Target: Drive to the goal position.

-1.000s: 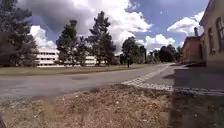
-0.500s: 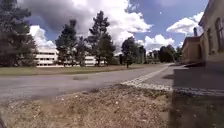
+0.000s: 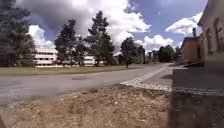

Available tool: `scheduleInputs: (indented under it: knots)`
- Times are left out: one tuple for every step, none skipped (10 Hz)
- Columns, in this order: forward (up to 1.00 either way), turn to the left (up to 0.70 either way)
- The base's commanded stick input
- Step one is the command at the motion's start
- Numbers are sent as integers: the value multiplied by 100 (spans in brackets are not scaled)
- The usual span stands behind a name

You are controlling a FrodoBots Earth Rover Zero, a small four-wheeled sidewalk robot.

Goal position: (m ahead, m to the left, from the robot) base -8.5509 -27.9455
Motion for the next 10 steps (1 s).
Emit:
scheduleInputs:
  knots:
    - [0, -85]
    - [0, -85]
    - [0, -85]
    - [0, -85]
    - [0, -85]
    - [0, -85]
    - [0, -85]
    - [0, -85]
    - [0, -85]
    - [0, -85]
